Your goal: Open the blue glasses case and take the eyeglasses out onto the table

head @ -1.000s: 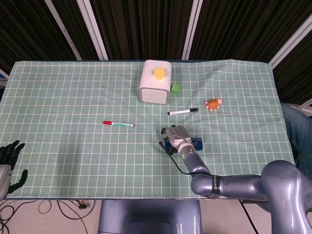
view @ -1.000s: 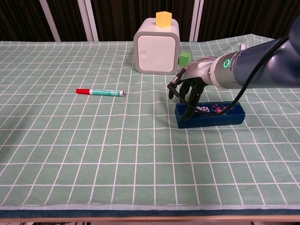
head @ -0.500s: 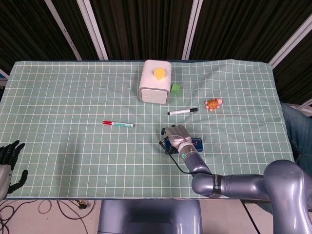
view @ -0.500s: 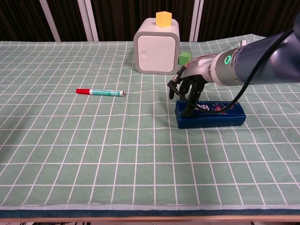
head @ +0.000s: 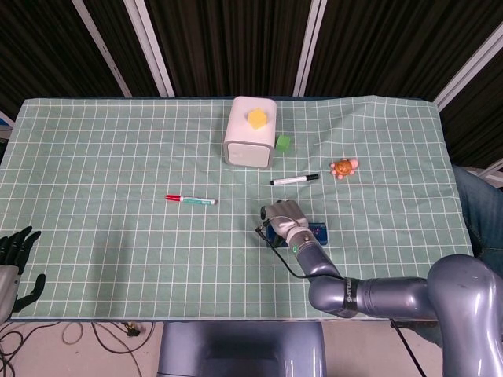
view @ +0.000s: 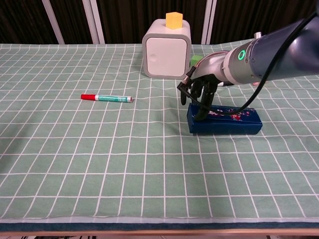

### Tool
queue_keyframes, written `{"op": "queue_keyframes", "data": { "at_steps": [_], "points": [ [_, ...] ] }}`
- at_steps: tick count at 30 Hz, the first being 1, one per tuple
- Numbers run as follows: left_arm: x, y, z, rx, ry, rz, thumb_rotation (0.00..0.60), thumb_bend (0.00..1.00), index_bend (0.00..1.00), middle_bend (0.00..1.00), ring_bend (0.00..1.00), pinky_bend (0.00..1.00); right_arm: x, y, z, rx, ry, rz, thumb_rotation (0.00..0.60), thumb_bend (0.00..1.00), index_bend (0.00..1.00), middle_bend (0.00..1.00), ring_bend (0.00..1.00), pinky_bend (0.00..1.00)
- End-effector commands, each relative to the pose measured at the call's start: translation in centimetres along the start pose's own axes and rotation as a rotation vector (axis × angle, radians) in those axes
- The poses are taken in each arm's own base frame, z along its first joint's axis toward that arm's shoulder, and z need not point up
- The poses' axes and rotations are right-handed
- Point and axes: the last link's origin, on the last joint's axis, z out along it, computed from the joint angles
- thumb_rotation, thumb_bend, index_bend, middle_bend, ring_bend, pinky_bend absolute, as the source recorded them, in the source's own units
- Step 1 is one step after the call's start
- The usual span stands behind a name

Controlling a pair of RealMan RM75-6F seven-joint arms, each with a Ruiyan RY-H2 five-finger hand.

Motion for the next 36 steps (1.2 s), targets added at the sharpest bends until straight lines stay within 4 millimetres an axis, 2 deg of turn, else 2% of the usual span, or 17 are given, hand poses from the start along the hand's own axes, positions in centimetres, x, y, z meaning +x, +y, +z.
{"op": "queue_keyframes", "data": {
  "at_steps": [1,9,20,33,35,36],
  "points": [
    [0.0,0.0,0.0,0.0,0.0,0.0,0.6,0.45,0.02,0.0,0.0,0.0,0.1,0.0,-0.1,-0.004,-0.008,-0.019,0.6,0.6,0.33,0.41,0.23,0.23],
    [0.0,0.0,0.0,0.001,-0.002,-0.003,0.6,0.45,0.02,0.0,0.0,0.0,0.1,-0.2,0.1,-0.019,-0.022,-0.04,0.6,0.63,0.33,0.46,0.25,0.23],
    [0.0,0.0,0.0,0.005,-0.007,-0.008,0.6,0.45,0.02,0.0,0.0,0.0,-0.6,-0.4,0.9,-0.039,-0.014,-0.059,0.6,0.62,0.37,0.48,0.31,0.23],
    [0.0,0.0,0.0,0.006,-0.01,-0.014,0.6,0.45,0.02,0.0,0.0,0.0,-1.5,-0.4,1.3,-0.067,-0.028,-0.082,0.6,0.62,0.39,0.4,0.41,0.25],
    [0.0,0.0,0.0,0.006,-0.009,-0.014,0.6,0.45,0.02,0.0,0.0,0.0,-1.5,-0.4,1.4,-0.071,-0.029,-0.085,0.6,0.6,0.39,0.37,0.43,0.26],
    [0.0,0.0,0.0,0.007,-0.009,-0.014,0.6,0.45,0.02,0.0,0.0,0.0,-1.5,-0.4,1.5,-0.074,-0.028,-0.084,0.6,0.55,0.39,0.36,0.43,0.26]
  ]
}}
